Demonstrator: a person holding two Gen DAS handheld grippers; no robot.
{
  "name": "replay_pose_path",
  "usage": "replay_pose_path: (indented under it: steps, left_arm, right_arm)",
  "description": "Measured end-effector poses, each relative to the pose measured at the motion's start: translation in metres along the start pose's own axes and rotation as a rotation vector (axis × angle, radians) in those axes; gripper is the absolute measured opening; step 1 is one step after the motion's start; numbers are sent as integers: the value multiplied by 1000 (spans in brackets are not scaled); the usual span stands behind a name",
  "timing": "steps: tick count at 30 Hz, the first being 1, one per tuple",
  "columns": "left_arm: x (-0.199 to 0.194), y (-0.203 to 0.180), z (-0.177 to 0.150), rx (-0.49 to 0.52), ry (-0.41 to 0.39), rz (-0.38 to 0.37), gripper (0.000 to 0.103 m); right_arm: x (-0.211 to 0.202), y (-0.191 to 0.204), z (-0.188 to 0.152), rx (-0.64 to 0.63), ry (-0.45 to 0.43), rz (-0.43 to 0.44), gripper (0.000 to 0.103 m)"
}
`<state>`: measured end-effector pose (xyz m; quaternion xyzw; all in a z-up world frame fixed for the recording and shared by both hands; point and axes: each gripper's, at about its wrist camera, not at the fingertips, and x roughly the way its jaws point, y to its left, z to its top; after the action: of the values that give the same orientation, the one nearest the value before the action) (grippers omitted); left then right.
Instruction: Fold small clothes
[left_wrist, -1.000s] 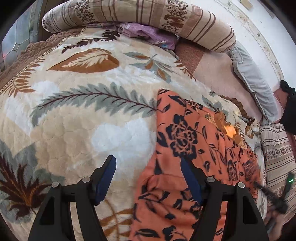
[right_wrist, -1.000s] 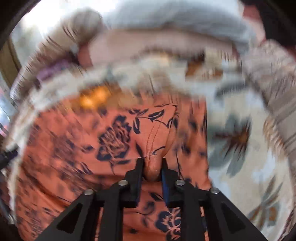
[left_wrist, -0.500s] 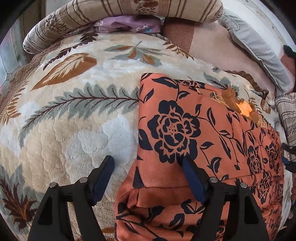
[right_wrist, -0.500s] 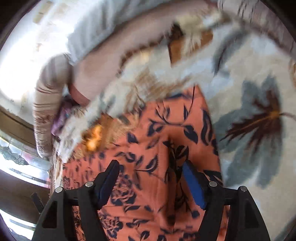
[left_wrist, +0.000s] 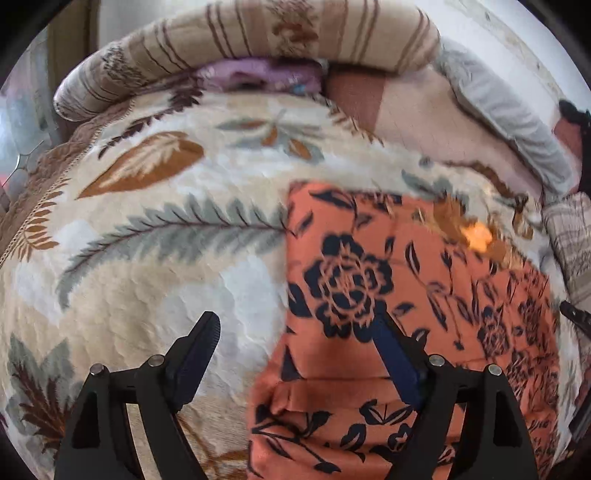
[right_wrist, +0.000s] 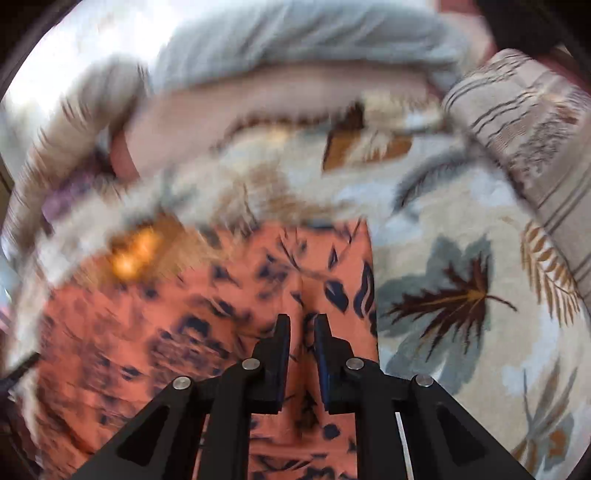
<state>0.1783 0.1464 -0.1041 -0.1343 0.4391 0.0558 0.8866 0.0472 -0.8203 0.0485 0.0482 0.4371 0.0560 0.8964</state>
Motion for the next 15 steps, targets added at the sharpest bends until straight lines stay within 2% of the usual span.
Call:
replay_pose_path:
  steps: [1, 3, 4, 5, 7, 9, 11, 13, 14, 15]
  left_arm:
    - [1, 4, 1, -21, 8, -25, 84]
    - [22, 8, -3, -20, 114, -21, 81]
    - [29, 9, -7, -13, 145, -5, 75]
    - [28, 9, -7, 2, 124, 4, 73]
    - [17, 8, -2, -1, 112, 2, 63]
    - [5, 11, 8, -25, 78, -58, 62]
    - [0, 11, 23, -22, 43, -57, 62]
    - [15, 12, 40, -43, 75, -80, 62]
    - [30, 13, 48, -64, 120, -113, 62]
    - [41, 14, 47, -67, 152, -110, 62]
  right_arm:
    - [-10, 6, -2, 19, -31, 89, 22]
    - [-12, 21, -14, 25, -7, 250, 61]
    - [-13, 21, -23, 27, 16, 294, 91]
    - [-4, 23, -36, 20, 49, 315, 92]
    - [26, 18, -62, 17, 147, 248, 91]
    - [22, 28, -71, -6, 68, 264, 91]
    - [26, 31, -70, -45, 78, 246, 91]
    - [31, 33, -72, -66, 67, 250, 92]
    - [23, 19, -73, -59, 58, 261, 92]
    - [12, -5, -78, -51, 46, 274, 92]
